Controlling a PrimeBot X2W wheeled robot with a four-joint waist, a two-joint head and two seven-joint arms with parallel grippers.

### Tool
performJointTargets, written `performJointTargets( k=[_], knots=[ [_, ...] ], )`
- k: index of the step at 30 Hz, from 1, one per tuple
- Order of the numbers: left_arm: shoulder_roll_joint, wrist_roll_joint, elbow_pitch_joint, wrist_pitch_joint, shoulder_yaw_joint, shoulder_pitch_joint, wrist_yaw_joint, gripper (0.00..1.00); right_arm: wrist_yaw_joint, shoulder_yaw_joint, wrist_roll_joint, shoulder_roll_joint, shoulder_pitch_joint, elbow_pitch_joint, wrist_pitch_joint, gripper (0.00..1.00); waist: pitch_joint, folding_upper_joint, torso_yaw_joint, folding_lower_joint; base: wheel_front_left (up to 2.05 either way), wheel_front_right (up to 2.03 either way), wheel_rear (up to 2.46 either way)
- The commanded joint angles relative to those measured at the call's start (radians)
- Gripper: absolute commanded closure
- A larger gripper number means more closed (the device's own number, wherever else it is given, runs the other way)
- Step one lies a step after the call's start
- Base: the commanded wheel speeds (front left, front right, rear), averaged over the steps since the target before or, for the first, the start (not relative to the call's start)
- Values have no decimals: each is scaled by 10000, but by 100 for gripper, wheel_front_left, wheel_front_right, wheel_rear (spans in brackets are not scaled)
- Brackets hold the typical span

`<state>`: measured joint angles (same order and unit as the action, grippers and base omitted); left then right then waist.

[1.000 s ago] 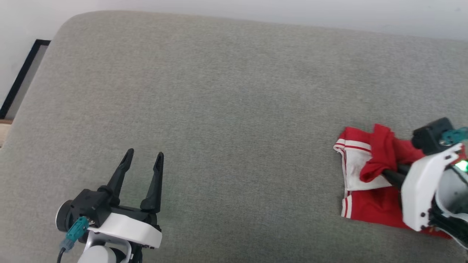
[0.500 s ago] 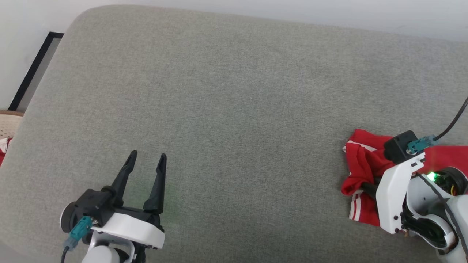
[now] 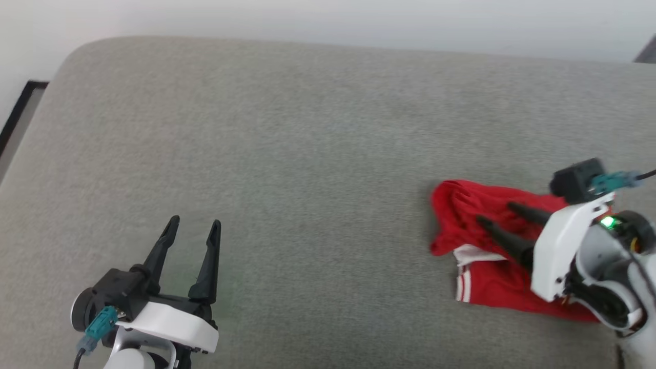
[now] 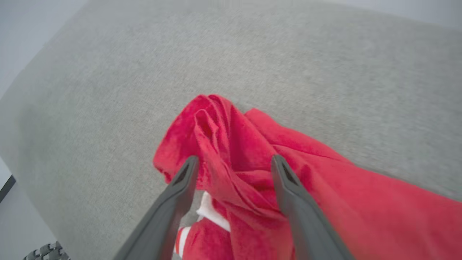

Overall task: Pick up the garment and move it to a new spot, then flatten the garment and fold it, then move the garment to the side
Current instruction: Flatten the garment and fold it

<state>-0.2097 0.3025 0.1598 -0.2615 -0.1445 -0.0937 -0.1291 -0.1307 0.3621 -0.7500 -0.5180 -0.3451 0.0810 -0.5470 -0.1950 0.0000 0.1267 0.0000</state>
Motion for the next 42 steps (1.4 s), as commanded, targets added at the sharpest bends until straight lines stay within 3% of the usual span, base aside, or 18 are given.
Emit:
performJointTargets(
  k=[1,9,16,24,31,42],
  knots=[
    [-33,2,53,-45,-20,154,-21,0,0,-175,-70,-54,-120,138,225,0,195,0,-283,0,0,0,0],
    [-164,226,334,-45,-41,129,-21,0,0,-1185,235,-5,-89,1172,1762,0,536,0,-820,0,0,0,0],
    [-15,357,391,-45,224,314,-21,0,0,-1519,1167,399,96,2667,4745,0,853,0,-1027,0,0,0,0],
    [75,103,124,-45,745,1013,-19,0,0,-1559,1571,702,538,3020,7346,0,1245,0,-1112,0,0,0,0],
    [55,18,-357,-45,1196,1733,-21,0,0,-1758,1693,580,1309,2369,7964,0,1474,0,-1110,0,0,0,0],
    [264,112,-1252,-45,1721,2867,-21,0,0,-3184,2088,675,3693,603,7931,0,1731,0,-925,0,0,0,0]
  ],
)
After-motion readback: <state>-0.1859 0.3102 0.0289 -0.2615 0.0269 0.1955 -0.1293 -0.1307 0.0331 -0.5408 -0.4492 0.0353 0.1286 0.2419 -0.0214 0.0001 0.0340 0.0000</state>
